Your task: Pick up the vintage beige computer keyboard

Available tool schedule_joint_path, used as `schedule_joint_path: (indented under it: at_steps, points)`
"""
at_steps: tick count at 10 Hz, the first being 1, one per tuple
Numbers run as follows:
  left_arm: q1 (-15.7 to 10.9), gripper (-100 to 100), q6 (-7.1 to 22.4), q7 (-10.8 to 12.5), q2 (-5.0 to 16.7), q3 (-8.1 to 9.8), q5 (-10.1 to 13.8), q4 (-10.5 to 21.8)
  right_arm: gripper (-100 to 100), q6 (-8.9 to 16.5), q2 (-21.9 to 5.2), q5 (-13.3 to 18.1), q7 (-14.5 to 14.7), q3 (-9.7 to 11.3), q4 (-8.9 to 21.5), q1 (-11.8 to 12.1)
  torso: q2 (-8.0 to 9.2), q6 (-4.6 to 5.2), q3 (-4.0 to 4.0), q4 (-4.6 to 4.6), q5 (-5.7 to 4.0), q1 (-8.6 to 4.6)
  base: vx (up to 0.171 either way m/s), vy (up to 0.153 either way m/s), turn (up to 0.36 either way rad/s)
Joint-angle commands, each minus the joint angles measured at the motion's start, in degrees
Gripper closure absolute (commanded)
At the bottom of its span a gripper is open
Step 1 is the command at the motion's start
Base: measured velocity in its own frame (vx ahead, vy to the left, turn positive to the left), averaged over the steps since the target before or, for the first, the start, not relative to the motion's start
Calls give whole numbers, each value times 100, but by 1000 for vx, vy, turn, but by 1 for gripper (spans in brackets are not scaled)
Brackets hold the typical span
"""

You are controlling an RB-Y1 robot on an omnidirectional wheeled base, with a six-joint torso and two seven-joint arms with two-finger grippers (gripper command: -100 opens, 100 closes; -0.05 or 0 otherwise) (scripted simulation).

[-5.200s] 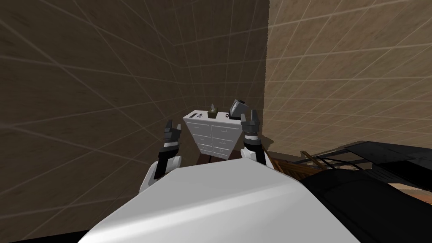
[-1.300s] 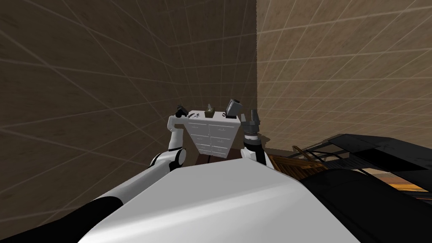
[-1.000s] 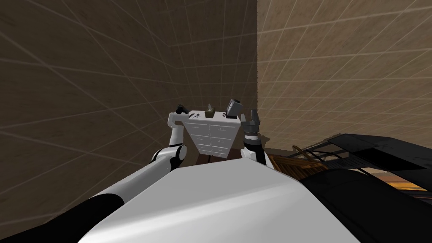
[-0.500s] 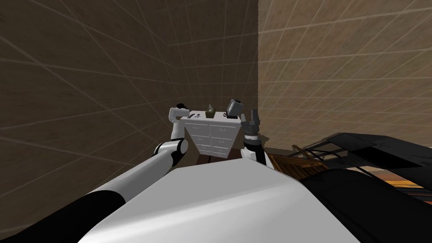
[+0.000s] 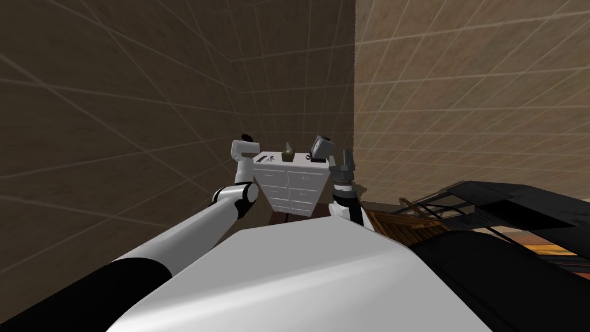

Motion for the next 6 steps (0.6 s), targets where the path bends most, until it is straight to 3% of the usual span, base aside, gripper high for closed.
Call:
schedule_joint_path:
  at_steps: [1,2,3,4,5,6]
  points:
    - [-285,-100,286,143,-20,48,-32,217,0,0,0,0,0,0,0,0,0,0,0,0,0,0,20,42,-23]
    - [-465,-100,459,366,-58,159,-53,420,0,0,0,0,0,0,0,0,0,0,0,0,1,1,28,51,-29]
    - [-645,-100,627,366,-58,159,-53,547,0,0,0,0,0,0,0,0,-3,0,-2,-1,1,4,21,41,-19]
    - [-663,-100,736,366,-58,159,-53,547,0,0,0,0,0,0,0,0,-1,-1,-1,-1,1,1,6,17,1]
    - [-909,-100,920,583,-103,270,-70,818,0,0,0,0,0,0,0,0,3,-1,1,0,0,-5,16,39,-21]
    - [-1024,-100,1089,583,-103,270,-70,873,0,0,0,0,0,0,0,0,2,0,1,0,0,-1,19,44,-21]
